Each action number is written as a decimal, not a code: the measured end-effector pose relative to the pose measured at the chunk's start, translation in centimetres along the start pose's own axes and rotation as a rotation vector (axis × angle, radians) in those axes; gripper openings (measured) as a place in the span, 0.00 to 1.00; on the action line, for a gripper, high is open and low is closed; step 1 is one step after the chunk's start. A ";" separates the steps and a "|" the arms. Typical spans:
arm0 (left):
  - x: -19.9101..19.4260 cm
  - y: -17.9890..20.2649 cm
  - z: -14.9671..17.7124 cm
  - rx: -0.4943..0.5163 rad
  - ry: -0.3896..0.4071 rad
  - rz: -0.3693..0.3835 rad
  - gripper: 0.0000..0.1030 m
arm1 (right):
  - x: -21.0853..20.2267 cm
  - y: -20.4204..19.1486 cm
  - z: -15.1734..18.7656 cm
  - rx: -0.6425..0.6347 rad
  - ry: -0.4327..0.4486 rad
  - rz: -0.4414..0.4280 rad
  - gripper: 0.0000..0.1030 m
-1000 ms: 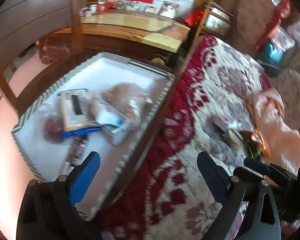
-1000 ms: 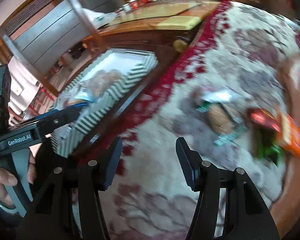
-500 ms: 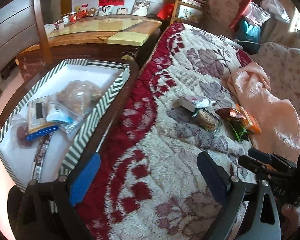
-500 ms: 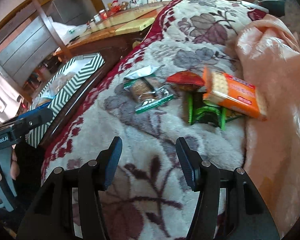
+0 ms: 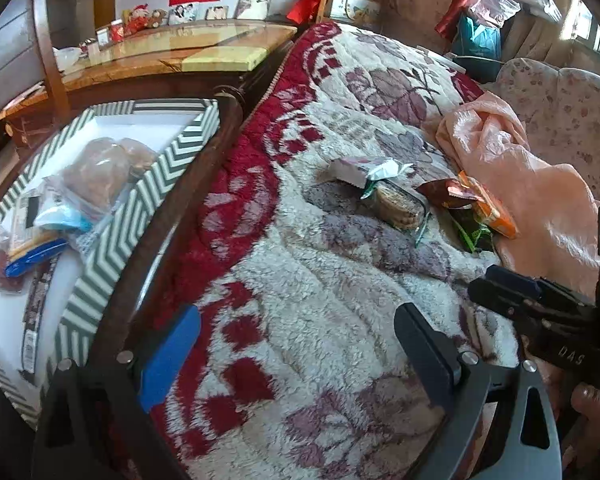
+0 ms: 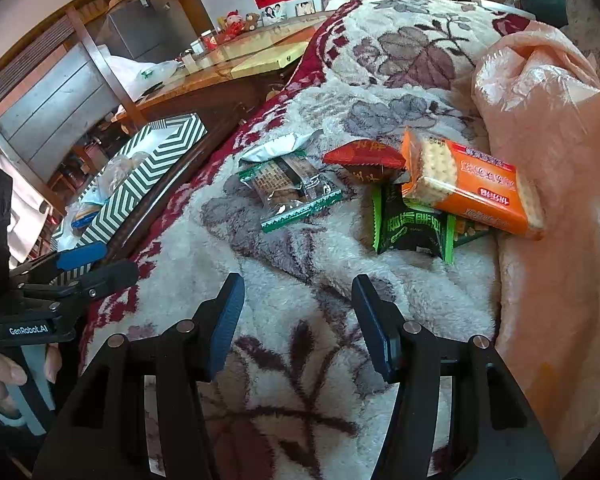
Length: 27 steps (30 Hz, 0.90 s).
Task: Organize snacks
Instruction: 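Move both tools back over the snacks on the bedspread, then grasp the pink strawberry packet with the left tool while the right grasps the green-edged biscuit packet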
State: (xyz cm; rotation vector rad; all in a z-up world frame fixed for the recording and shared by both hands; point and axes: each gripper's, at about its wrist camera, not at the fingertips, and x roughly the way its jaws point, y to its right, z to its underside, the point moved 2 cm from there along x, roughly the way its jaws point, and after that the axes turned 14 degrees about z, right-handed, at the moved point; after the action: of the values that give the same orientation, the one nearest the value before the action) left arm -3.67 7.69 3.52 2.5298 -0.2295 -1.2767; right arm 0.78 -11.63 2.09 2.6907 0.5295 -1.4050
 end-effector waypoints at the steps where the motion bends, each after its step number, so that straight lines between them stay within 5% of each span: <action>1: 0.1 0.0 -0.2 0.002 -0.004 0.007 0.96 | 0.1 0.0 0.0 0.001 -0.006 -0.001 0.54; 15: 5.0 2.0 -8.2 0.119 -0.043 0.128 0.96 | 0.6 0.5 0.4 0.021 -0.045 -0.013 0.54; 27: 12.3 3.0 -12.0 0.190 -0.219 0.204 0.96 | 1.6 0.8 0.5 0.032 -0.088 -0.026 0.54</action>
State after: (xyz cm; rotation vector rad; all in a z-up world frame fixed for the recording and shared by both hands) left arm 13.22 3.84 1.90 2.4353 -0.6693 -1.5093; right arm 1.45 -12.07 0.40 2.6403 0.5423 -1.5430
